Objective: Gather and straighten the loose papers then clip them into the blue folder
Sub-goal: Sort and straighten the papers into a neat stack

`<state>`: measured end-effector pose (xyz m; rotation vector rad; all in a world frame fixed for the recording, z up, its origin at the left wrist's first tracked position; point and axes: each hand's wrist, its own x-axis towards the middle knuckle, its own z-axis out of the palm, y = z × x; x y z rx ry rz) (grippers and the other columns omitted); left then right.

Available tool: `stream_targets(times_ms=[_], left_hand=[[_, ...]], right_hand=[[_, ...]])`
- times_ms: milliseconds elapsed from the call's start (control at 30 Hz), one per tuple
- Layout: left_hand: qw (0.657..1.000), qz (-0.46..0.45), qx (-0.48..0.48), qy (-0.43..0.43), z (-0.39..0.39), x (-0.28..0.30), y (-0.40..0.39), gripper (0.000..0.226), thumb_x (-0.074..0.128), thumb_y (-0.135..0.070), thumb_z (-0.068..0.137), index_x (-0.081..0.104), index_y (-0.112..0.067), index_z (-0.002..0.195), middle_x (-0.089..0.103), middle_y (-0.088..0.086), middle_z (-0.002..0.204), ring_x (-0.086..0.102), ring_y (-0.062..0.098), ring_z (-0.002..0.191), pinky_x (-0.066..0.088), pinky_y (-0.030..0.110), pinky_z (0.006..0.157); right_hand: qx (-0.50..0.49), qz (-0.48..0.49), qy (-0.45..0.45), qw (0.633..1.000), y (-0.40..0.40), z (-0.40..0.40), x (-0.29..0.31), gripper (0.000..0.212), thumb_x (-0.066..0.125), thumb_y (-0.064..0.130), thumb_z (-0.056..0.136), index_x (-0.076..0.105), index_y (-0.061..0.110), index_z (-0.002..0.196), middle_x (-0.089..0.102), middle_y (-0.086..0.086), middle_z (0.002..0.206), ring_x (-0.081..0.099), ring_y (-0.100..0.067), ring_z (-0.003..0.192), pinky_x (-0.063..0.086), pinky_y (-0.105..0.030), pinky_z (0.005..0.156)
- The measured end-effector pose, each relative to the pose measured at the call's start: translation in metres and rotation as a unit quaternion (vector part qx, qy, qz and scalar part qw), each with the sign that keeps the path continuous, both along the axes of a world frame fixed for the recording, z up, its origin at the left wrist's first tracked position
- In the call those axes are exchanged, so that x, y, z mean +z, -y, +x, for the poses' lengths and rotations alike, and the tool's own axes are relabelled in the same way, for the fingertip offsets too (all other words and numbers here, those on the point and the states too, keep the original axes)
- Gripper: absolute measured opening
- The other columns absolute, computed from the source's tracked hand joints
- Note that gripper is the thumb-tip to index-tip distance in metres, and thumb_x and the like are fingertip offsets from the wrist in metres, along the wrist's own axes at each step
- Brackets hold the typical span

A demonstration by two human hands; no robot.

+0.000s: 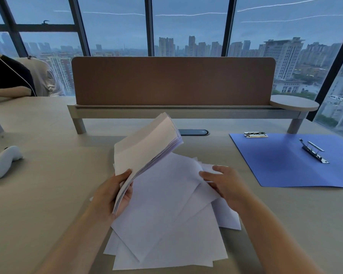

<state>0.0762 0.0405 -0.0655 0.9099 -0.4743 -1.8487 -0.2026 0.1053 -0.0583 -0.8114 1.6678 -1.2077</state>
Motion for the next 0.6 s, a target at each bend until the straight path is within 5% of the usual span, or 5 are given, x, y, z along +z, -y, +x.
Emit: stream_targets(times_ms=[133, 333, 433, 500, 600], left_hand=[[1.000, -0.001, -0.003, -0.003, 0.001, 0.000, -0.001, 0.009, 0.057, -0.008, 0.095, 0.062, -0.006, 0.088, 0.063, -0.002, 0.056, 0.057, 0.003, 0.040, 0.045, 0.013, 0.035], [1.000, 0.006, -0.006, -0.009, 0.003, -0.004, 0.003, 0.007, 0.058, -0.008, 0.094, 0.062, -0.007, 0.088, 0.061, -0.003, 0.057, 0.054, 0.003, 0.039, 0.044, 0.013, 0.035], [1.000, 0.010, -0.008, -0.002, 0.002, -0.004, 0.004, 0.007, 0.058, -0.008, 0.094, 0.062, -0.008, 0.088, 0.061, -0.004, 0.056, 0.053, 0.002, 0.040, 0.045, 0.013, 0.035], [1.000, 0.007, -0.003, 0.007, 0.001, -0.005, 0.003, 0.005, 0.059, -0.008, 0.095, 0.062, -0.009, 0.092, 0.062, -0.004, 0.056, 0.055, 0.002, 0.041, 0.045, 0.012, 0.036], [1.000, -0.004, 0.002, 0.024, -0.003, -0.003, -0.001, 0.004, 0.057, -0.006, 0.096, 0.060, -0.009, 0.096, 0.065, -0.004, 0.055, 0.057, 0.002, 0.040, 0.043, 0.012, 0.035]], right_hand=[[0.022, 0.002, -0.035, 0.999, 0.002, 0.012, -0.007, 0.107, 0.097, 0.020, 0.042, 0.053, 0.009, 0.139, 0.069, -0.016, 0.114, 0.070, -0.034, 0.098, 0.058, -0.049, 0.091], [-0.013, -0.030, -0.048, 0.998, 0.002, 0.012, -0.005, 0.101, 0.088, 0.002, 0.069, 0.032, 0.016, 0.152, 0.067, -0.001, 0.089, 0.066, -0.027, 0.092, 0.054, -0.044, 0.092], [-0.039, -0.022, -0.023, 0.999, 0.005, 0.011, -0.009, 0.105, 0.088, 0.009, 0.071, 0.025, 0.015, 0.155, 0.067, -0.001, 0.109, 0.064, -0.026, 0.103, 0.050, -0.043, 0.100], [-0.028, -0.025, -0.030, 0.999, 0.006, 0.008, -0.011, 0.074, 0.086, 0.012, 0.074, 0.053, 0.012, 0.140, 0.070, -0.006, 0.119, 0.069, -0.029, 0.103, 0.054, -0.045, 0.097], [0.011, -0.045, -0.124, 0.991, 0.008, 0.013, -0.013, 0.013, 0.078, 0.017, 0.082, 0.077, 0.020, 0.095, 0.079, -0.002, 0.090, 0.074, -0.027, 0.083, 0.059, -0.037, 0.079]])
